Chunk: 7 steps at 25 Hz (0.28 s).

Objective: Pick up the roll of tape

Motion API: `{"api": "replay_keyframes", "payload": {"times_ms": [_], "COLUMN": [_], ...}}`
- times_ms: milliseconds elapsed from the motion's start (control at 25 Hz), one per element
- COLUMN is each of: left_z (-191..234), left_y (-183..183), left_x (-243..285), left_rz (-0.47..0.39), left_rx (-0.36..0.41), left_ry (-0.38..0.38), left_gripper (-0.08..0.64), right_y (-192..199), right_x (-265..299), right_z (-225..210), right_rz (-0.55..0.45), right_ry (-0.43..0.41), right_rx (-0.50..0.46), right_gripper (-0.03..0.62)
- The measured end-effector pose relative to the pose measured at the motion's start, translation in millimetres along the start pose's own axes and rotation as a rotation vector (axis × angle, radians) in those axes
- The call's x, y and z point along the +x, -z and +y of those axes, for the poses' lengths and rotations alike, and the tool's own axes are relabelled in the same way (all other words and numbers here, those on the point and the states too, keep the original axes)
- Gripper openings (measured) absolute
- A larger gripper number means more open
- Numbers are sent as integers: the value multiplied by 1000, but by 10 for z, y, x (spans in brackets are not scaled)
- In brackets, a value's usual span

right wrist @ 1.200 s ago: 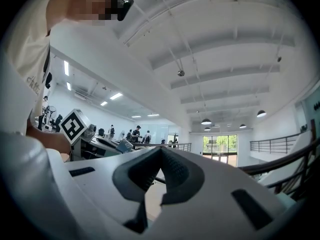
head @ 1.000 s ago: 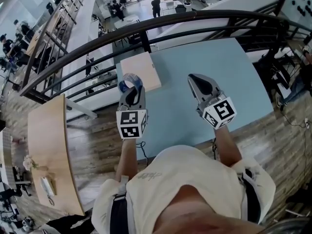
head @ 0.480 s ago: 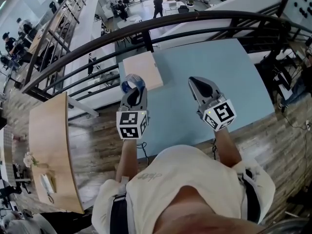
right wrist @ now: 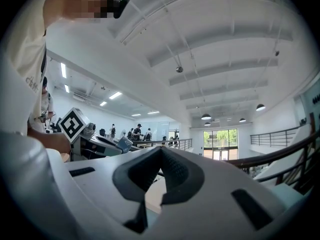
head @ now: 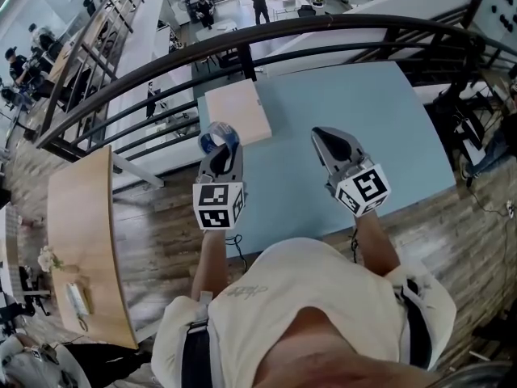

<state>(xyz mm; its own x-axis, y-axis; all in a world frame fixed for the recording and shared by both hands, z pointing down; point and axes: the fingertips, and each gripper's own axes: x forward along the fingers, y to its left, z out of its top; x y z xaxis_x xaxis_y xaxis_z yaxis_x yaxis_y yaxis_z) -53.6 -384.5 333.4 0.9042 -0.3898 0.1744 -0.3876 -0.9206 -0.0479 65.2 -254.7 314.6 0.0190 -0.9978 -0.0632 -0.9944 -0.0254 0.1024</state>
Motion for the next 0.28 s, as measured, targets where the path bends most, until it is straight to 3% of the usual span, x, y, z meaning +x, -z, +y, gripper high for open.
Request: {"api": "replay_keyframes", "payload": {"times_ms": [280], "left_z": [-40], "left_y": [7], "left_x": [-17], "left_rz": [8], "left_rx": [-5], "left_ry": [2], "left_gripper": [57], "right_y": [22], "right_x": [-29], "right_z": [46], "right_rz": [19], "right_ry": [-13], "right_rx": [-1], "right_gripper": [8]}}
